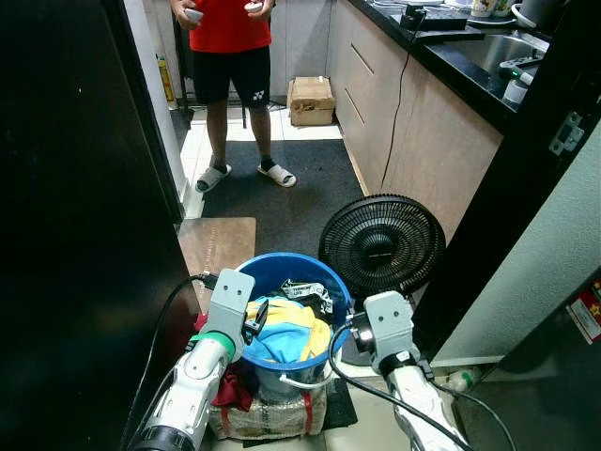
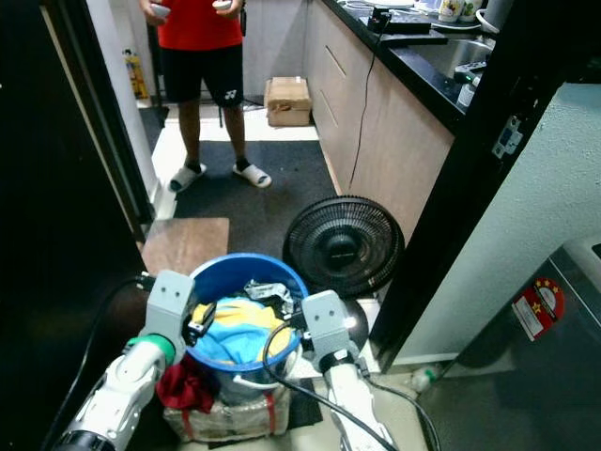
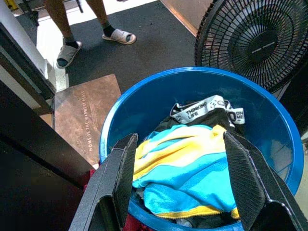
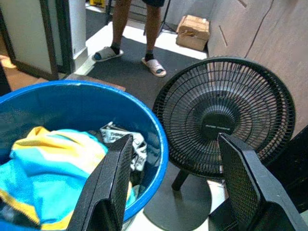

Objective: Clothes washing

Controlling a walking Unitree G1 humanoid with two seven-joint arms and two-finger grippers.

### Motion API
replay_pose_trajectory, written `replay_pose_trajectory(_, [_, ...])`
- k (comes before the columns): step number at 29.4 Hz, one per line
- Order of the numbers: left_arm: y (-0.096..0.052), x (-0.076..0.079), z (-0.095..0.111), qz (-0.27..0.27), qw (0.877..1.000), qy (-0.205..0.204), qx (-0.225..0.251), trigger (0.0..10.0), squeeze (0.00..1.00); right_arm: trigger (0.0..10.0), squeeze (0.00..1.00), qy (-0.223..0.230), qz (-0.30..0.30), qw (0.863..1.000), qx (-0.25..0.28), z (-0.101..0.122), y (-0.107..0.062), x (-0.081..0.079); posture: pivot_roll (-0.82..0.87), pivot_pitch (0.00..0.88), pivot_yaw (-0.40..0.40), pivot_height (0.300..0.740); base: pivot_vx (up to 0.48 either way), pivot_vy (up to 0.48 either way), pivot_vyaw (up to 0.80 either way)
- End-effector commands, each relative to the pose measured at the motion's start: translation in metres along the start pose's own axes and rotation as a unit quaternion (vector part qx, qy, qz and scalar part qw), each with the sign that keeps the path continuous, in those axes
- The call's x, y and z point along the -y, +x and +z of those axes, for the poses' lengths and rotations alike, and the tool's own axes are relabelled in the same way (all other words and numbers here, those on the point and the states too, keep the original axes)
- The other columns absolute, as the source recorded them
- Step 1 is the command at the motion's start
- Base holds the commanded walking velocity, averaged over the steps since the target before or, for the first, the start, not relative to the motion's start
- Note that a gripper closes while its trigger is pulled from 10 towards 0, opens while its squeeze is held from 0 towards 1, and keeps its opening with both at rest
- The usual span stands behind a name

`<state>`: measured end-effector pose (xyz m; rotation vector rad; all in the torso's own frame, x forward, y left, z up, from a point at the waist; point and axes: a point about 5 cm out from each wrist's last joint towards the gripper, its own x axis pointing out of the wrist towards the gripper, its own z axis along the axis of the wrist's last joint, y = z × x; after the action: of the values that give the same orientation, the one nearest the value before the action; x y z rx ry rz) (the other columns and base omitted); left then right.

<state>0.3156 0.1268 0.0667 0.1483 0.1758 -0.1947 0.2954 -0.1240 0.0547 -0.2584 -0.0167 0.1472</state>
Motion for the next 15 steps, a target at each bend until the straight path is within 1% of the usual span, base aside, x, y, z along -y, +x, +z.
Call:
replay_pose_trajectory(1, [-0.0036, 0.0006, -0.0067, 0.002, 1.0, 0.005, -0.012, 10.0, 0.0, 10.0, 0.0, 0.002, 0.005, 1.0, -0.009, -0.0039, -0.0029, -0.0027, 0.04, 0.0, 0.044, 0.74, 0.0, 0.0, 0.0])
replay_pose_trajectory(11, [-0.0058, 0.0038, -0.0085, 0.003, 1.0, 0.005, -0.008, 10.0, 0.0, 10.0, 0.0, 0.002, 0.008, 1.0, -0.01, -0.0024, 0.0, -0.0024, 0.05, 0.0, 0.022, 0.74, 0.0, 0.0, 0.0])
replay_pose_trajectory(13, [-0.0053, 0.0065, -0.0055, 0.002, 1.0, -0.007, 0.001, 10.0, 0.0, 10.0, 0.0, -0.001, 0.013, 1.0, -0.008, -0.0008, 0.0023, -0.0024, 0.05, 0.0, 0.019, 0.74, 0.0, 0.0, 0.0])
replay_pose_trajectory(15, [-0.0044, 0.0081, -0.0043, 0.001, 1.0, -0.008, 0.004, 10.0, 0.0, 10.0, 0.0, -0.001, 0.011, 1.0, -0.008, -0.0002, 0.0034, -0.0012, 0.05, 0.0, 0.014, 0.74, 0.0, 0.0, 0.0])
